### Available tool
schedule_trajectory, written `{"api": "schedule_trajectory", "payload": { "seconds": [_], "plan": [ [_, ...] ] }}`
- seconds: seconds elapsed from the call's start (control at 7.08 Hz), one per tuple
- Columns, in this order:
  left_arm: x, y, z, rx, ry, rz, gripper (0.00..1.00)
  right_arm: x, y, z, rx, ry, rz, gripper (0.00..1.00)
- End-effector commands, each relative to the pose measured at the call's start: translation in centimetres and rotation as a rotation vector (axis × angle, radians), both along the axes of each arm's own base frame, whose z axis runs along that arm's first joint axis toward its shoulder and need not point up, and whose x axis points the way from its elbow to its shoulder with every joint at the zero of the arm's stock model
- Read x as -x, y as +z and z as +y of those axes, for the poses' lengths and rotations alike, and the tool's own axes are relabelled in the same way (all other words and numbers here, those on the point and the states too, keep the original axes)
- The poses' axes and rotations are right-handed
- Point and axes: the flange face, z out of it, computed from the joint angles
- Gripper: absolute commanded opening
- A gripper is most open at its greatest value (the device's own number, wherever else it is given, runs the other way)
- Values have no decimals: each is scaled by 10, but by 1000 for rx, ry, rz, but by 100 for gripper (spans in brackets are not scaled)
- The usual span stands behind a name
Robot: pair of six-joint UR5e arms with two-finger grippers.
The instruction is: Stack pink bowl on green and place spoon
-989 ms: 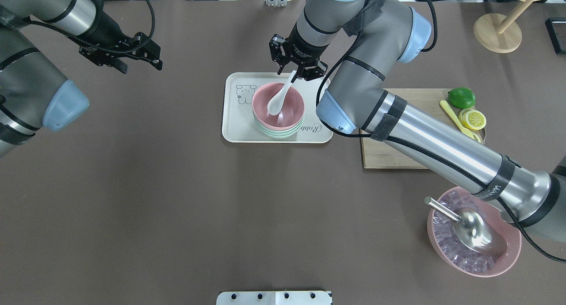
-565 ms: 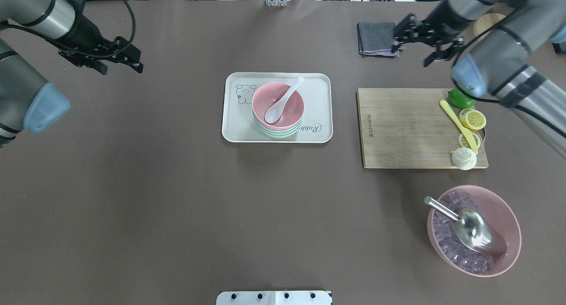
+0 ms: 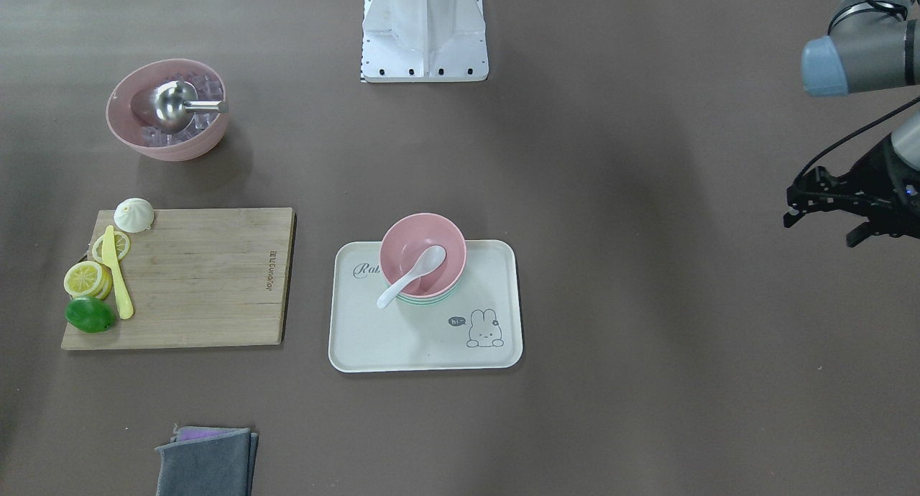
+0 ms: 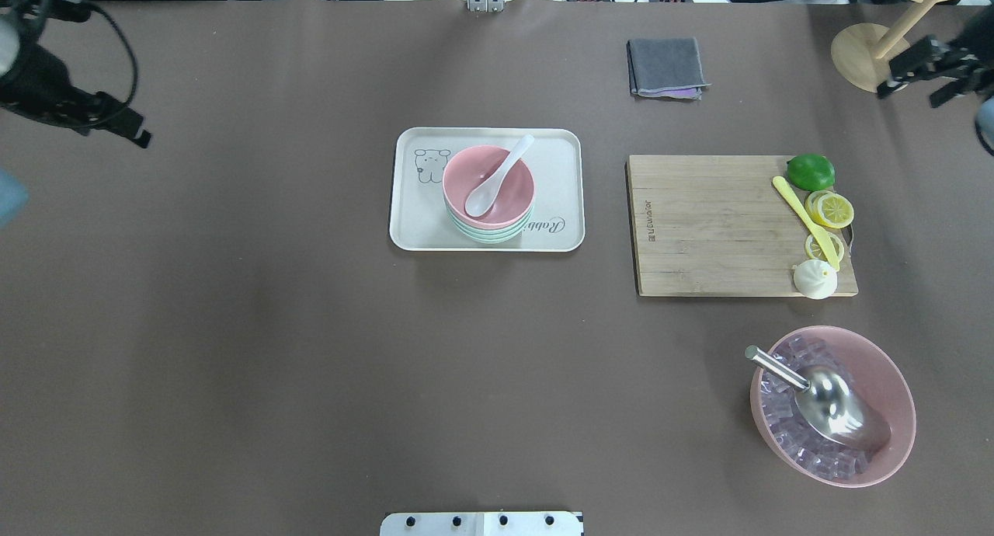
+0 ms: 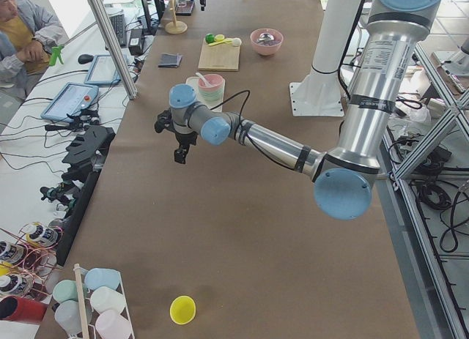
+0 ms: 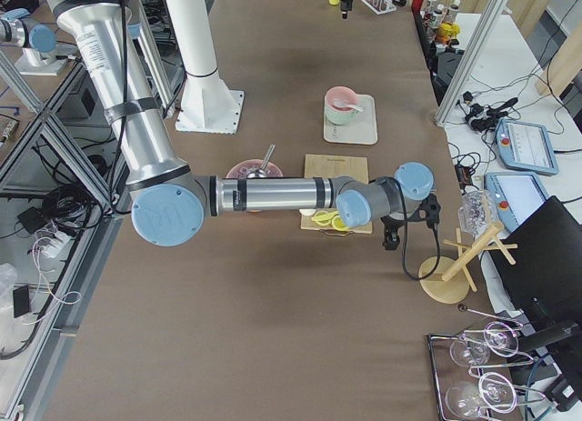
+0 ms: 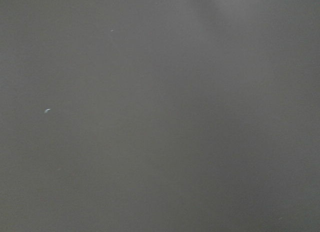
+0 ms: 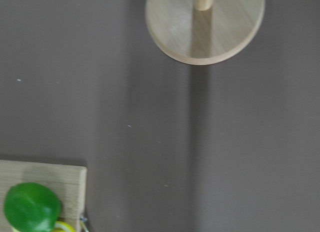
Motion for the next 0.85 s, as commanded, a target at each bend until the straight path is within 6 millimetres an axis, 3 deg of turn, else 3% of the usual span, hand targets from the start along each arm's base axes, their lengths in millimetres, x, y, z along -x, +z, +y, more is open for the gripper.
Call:
{"api": "schedule_trajectory", "payload": {
  "seconds": [0.0, 0.42, 0.71],
  "plan": [
    [18, 22, 7, -14, 20, -28, 98, -18, 18, 14, -12, 17, 66, 100],
    [18, 25, 9, -11, 18, -26, 98, -4, 12, 21, -13, -37, -38, 100],
    [18, 32, 13, 5, 22, -24, 98, 4, 34, 32, -111, -150, 33, 100]
  ]
}}
